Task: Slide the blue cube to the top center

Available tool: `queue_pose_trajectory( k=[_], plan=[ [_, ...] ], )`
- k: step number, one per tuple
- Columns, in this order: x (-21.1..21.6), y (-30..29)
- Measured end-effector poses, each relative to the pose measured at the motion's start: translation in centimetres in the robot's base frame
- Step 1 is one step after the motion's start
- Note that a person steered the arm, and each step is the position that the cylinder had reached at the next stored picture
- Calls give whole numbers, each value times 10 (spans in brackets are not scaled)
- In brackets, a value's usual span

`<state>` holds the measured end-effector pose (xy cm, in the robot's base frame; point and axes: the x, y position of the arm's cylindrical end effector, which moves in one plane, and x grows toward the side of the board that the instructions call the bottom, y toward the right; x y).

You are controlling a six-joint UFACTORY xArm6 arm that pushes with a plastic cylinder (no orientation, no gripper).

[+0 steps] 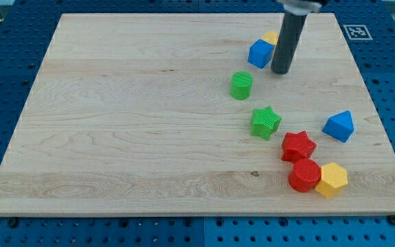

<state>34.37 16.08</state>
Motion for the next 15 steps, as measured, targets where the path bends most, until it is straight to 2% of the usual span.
queue_pose_trajectory(
  k=[2, 5, 7, 8, 10, 11, 13, 15],
  plan=[
    [-16, -6],
    [-16, -69],
    [8, -82],
    [5, -85],
    [-7, -154],
    [-33, -154],
    [-32, -114],
    [-47, -120]
  ],
)
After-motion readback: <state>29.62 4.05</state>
